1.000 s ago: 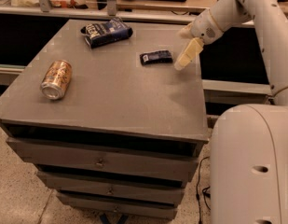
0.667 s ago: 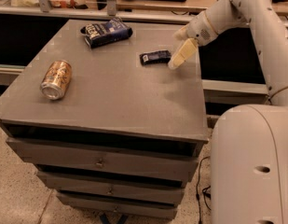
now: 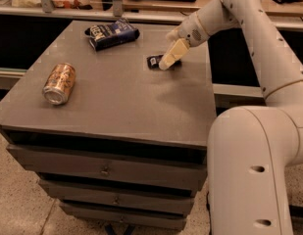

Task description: Move rxbar blueberry near orange can

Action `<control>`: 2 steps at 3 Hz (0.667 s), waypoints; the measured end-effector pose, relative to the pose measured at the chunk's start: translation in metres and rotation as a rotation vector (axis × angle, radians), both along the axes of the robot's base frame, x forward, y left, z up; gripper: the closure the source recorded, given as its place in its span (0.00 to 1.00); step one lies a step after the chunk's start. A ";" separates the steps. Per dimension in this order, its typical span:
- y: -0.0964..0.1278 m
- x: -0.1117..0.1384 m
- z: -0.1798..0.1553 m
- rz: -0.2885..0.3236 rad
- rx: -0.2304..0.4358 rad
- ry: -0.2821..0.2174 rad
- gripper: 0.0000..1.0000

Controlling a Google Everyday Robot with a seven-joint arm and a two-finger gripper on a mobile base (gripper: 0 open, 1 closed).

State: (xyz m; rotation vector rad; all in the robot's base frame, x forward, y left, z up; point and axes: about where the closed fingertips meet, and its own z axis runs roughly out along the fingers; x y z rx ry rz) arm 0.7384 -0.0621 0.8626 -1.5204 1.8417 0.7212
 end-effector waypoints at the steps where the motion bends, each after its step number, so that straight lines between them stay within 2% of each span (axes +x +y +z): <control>1: -0.003 0.006 -0.007 -0.001 -0.002 -0.002 0.00; 2: -0.011 0.012 -0.014 -0.008 -0.009 -0.005 0.00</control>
Offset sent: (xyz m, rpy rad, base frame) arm 0.0276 -0.0351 -0.0115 -0.0250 -0.0079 -0.0142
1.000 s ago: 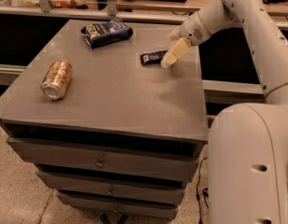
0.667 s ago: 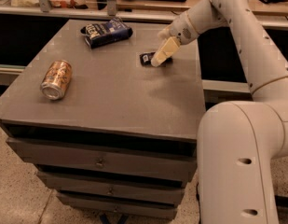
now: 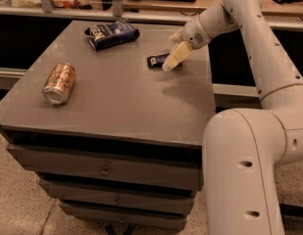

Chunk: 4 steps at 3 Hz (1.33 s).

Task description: Move rxbar blueberry near orange can

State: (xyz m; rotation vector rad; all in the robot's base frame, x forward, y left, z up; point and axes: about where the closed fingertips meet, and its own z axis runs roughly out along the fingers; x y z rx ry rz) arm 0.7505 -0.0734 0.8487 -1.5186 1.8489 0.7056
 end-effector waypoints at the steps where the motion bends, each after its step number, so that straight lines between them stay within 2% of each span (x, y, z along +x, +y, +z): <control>1: 0.001 0.002 -0.004 0.024 -0.009 -0.013 0.16; 3: -0.002 -0.004 -0.008 0.099 -0.054 -0.041 0.63; 4: -0.007 -0.011 0.000 0.134 -0.081 -0.059 0.94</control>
Offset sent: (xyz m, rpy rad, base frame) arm 0.0012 -0.0196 -0.0038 -0.0718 -0.0199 0.1202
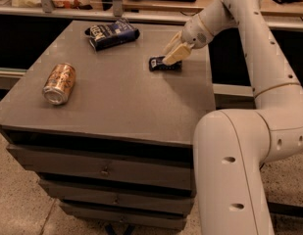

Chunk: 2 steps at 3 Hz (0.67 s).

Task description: Move rxbar blueberry near orange can

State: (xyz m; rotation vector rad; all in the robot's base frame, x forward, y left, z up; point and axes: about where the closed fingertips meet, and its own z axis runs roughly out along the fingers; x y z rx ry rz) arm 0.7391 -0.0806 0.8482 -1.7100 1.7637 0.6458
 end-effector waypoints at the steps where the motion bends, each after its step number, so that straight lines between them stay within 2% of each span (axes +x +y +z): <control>1: -0.010 -0.008 0.034 -0.032 -0.006 -0.028 1.00; 2: -0.012 -0.026 0.074 -0.050 0.032 -0.043 1.00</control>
Offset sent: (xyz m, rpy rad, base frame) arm -0.0981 -0.0142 0.1244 0.0563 -0.0308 -0.0363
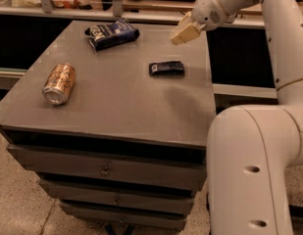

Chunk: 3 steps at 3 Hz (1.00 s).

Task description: Move rxbar blueberry near orange can

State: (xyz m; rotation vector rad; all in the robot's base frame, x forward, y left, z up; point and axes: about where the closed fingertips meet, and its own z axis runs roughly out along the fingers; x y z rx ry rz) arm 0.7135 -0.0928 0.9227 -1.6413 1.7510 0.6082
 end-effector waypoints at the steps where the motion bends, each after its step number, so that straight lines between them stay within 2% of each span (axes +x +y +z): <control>1: 0.004 -0.019 0.026 0.010 0.006 -0.009 0.81; 2: 0.008 -0.030 0.029 0.031 -0.004 -0.012 0.51; 3: 0.012 -0.033 0.020 0.050 -0.021 -0.012 0.28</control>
Offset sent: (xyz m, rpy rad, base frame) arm -0.0743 0.0050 0.0300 -0.0282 0.0119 0.0667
